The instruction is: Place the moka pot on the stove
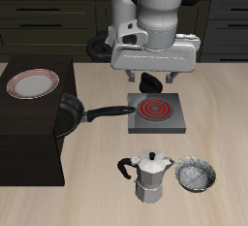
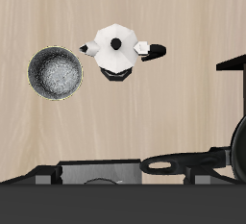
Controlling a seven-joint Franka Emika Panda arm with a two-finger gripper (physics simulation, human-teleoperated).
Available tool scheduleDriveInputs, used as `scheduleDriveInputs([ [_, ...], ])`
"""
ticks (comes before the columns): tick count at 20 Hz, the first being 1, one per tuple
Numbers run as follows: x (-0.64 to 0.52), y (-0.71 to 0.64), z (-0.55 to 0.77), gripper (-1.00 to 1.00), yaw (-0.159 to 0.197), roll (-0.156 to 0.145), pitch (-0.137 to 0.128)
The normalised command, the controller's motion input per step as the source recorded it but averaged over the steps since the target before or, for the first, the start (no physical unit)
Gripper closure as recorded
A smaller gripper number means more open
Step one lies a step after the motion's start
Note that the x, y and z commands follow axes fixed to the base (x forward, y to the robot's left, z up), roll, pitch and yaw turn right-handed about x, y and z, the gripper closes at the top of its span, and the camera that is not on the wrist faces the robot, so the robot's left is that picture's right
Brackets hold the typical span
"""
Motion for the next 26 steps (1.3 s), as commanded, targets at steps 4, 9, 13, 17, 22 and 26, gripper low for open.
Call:
scheduleDriveInputs([
  [4,0.33,0.01,0.02,-1.00,0.001,-0.023,0.003],
  [9,0.34,0.00,0.01,-1.00,-0.008,-0.030,-0.004],
  [13,0.28,0.02,0.01,-1.00,-0.011,0.002,0.007],
  [17,0.22,0.02,0.05,-1.00,-0.021,-0.010,-0.026],
  [22,0.17,0.09,-0.15,-1.00,-0.022,0.012,-0.013],
  [26,0.10,0.10,-0.32,-1.00,0.027,0.007,0.014],
])
